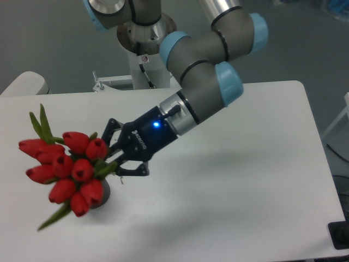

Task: Insert the flowers into the vase
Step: 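Lower the tulip stems down into the vase opening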

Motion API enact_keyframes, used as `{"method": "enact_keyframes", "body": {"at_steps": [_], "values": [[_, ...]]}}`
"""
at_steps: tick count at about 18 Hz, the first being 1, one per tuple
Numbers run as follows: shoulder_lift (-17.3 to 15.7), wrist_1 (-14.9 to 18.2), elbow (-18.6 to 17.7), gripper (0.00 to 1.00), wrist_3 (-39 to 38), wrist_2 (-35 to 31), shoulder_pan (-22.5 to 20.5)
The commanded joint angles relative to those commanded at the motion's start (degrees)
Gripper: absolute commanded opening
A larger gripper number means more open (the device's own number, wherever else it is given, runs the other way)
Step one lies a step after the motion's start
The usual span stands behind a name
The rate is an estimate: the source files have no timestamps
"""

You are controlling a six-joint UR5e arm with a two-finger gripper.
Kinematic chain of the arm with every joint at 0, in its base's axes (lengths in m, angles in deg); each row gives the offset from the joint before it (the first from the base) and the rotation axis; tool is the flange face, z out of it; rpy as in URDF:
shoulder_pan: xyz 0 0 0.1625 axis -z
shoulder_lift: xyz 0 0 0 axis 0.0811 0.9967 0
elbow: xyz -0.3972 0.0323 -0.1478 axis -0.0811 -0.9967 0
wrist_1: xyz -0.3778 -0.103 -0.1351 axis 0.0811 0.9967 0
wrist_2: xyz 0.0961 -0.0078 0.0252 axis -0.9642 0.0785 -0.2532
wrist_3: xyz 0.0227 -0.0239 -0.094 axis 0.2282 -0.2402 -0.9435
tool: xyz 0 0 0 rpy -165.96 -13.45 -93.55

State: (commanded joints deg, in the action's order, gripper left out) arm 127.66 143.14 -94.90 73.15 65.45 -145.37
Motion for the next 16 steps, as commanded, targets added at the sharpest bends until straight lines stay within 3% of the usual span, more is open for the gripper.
{"method": "enact_keyframes", "body": {"at_steps": [6, 16], "values": [[-0.97, -0.18, -0.18, 0.0, 0.0, 3.08, 0.0], [-1.41, -0.53, -0.79, 0.0, 0.0, 3.26, 4.13]]}}
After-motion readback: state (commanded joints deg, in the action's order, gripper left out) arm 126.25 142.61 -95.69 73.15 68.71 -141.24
